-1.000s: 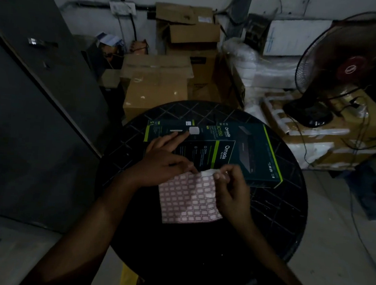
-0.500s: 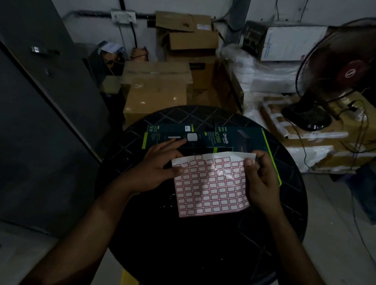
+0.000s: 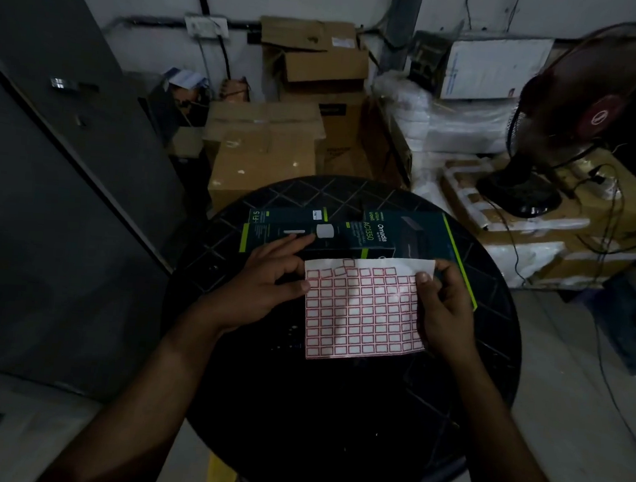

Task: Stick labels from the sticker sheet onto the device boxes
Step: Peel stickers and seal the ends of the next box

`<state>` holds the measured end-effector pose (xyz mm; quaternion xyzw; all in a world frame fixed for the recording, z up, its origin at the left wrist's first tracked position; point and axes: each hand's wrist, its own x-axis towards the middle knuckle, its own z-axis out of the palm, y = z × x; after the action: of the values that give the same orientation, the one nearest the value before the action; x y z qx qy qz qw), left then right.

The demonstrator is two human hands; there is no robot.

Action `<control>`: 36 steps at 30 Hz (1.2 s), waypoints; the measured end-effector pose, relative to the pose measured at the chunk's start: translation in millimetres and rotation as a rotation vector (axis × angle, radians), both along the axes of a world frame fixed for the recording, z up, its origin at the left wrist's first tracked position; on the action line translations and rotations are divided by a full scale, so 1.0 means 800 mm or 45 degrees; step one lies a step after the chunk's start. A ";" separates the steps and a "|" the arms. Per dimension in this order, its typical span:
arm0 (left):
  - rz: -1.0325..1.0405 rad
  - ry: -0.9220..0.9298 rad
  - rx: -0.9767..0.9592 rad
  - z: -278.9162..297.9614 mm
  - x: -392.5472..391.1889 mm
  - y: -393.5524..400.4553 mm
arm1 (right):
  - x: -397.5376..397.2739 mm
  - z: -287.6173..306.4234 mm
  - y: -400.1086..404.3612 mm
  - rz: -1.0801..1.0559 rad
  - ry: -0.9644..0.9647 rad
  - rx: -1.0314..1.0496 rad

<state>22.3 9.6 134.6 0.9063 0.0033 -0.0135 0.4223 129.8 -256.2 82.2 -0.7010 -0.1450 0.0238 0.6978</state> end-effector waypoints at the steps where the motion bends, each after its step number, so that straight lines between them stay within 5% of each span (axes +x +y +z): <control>1: -0.004 -0.004 0.003 0.000 0.000 0.000 | -0.001 0.001 0.002 -0.018 -0.002 -0.012; 7: 0.010 -0.064 -0.016 -0.004 0.000 0.000 | -0.012 0.007 0.011 -0.179 -0.077 -0.274; 10: 0.059 -0.079 -0.036 -0.005 0.001 -0.004 | -0.033 0.014 0.028 -0.483 -0.556 -0.737; 13: 0.085 -0.115 -0.020 -0.007 0.003 -0.007 | -0.065 0.033 0.062 -0.220 -0.854 -0.797; 16: 0.093 -0.143 0.023 -0.008 0.004 -0.007 | -0.084 0.041 0.091 0.102 -0.720 -0.522; 22: 0.045 -0.174 0.048 0.002 -0.001 -0.007 | -0.086 0.043 0.111 0.056 -0.379 -0.345; 29: 0.055 -0.204 0.075 -0.001 -0.002 -0.010 | -0.083 0.046 0.108 0.004 -0.323 -0.400; 36: 0.100 -0.217 0.061 -0.006 0.001 -0.012 | -0.080 0.042 0.099 0.127 -0.038 -0.140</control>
<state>23.3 -0.1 129.8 0.9132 0.0034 0.0802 0.3995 65.6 -176.9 115.9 -0.7304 -0.1886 0.0561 0.6541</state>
